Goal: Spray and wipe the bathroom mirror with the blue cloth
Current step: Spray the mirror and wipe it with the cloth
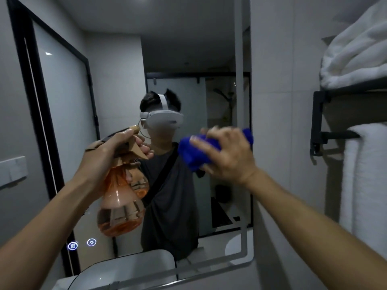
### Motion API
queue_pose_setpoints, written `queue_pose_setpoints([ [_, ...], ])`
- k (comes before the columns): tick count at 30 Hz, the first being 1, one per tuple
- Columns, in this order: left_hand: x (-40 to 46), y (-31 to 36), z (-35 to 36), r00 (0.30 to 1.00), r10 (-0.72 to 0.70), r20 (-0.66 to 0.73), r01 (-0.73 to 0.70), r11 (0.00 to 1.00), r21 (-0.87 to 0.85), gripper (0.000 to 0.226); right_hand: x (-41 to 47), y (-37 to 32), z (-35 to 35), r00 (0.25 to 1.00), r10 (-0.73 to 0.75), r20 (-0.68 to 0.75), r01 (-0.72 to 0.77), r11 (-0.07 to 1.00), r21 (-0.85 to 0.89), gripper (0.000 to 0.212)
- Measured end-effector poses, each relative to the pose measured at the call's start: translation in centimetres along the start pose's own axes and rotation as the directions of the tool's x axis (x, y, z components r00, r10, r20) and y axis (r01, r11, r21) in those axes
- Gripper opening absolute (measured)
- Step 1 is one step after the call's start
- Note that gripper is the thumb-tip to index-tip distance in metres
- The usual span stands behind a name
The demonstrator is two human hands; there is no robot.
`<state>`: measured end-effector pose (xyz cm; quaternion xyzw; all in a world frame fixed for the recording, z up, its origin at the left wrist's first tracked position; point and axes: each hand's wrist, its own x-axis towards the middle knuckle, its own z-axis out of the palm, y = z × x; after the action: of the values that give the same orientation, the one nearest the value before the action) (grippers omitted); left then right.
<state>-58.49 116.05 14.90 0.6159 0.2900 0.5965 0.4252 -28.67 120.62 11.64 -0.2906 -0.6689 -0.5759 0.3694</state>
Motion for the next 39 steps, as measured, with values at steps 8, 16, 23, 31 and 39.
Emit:
queue_pose_setpoints([
  [8,-0.3,0.3,0.2,1.000,-0.001,0.005,0.001,1.000,-0.027,0.037,13.2,3.0,-0.8,0.615,0.759,-0.213,-0.775,0.632,0.012,0.050],
  [16,-0.8,0.9,-0.2,0.998,-0.034,0.044,0.040,0.991,-0.127,0.031,3.2,-5.8,0.7,0.962,0.270,-0.039,-0.271,0.962,-0.023,0.069],
  [23,-2.6,2.2,-4.3,0.999,0.020,-0.032,-0.023,0.995,-0.097,0.030,-1.7,-8.2,0.3,0.933,0.355,0.058,-0.356,0.934,0.009,0.087],
  [31,-4.4,3.4,-10.4,0.994,0.054,-0.090,-0.048,0.997,0.061,0.030,0.9,-10.5,-0.2,0.780,0.626,0.015,-0.626,0.780,0.022,0.056],
  [39,-4.5,4.8,-15.7,0.995,0.062,-0.078,-0.051,0.988,0.144,0.029,16.1,-10.7,0.1,0.619,0.780,-0.088,-0.778,0.625,0.067,0.053],
])
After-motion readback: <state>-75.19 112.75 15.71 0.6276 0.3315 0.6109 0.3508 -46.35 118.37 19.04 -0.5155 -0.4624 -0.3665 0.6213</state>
